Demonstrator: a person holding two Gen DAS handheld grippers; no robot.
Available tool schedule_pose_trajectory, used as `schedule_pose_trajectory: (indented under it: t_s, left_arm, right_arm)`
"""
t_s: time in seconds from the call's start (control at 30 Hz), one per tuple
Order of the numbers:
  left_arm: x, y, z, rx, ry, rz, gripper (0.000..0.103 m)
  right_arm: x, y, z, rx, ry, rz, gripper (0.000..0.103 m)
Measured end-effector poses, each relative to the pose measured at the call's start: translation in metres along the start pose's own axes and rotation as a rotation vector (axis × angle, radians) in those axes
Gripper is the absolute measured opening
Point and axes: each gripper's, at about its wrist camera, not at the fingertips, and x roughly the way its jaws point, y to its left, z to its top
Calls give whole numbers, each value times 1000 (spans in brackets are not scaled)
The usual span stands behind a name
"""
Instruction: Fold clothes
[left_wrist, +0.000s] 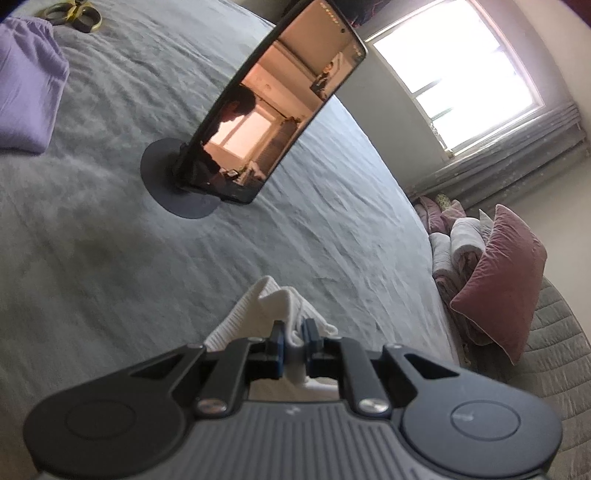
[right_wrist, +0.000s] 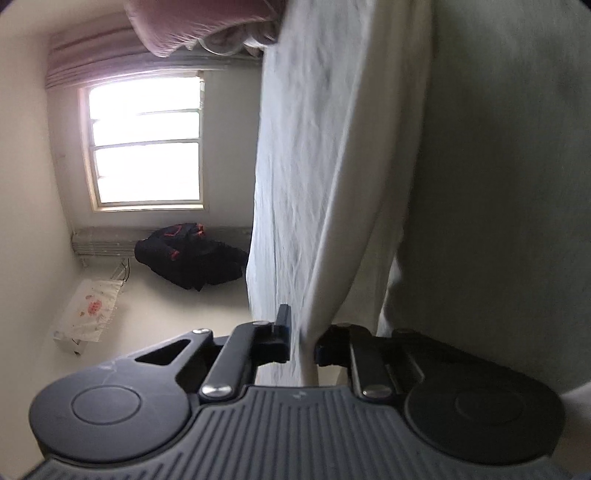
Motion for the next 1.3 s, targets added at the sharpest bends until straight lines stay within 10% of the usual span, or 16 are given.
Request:
schedule_pose_trajectory:
  t_s: [0.37,0.93,1.07,1.3]
  left_arm:
    - [-2,5,11,73,81,-10,10]
    - [0,-9,-10,371,69,285,27]
    - [-14,-25,-16,437,13,266,36]
    - [-19,-64,-32,552,-5,96,52]
  right_arm:
    - [-26,34,-42,-440,28,-87,16]
    - [-57,9,-85,-834,123,-282,19]
    - [-69,23,-76,-848,122,-318,55]
    - [-89,39,-41,-834,35,-391,55]
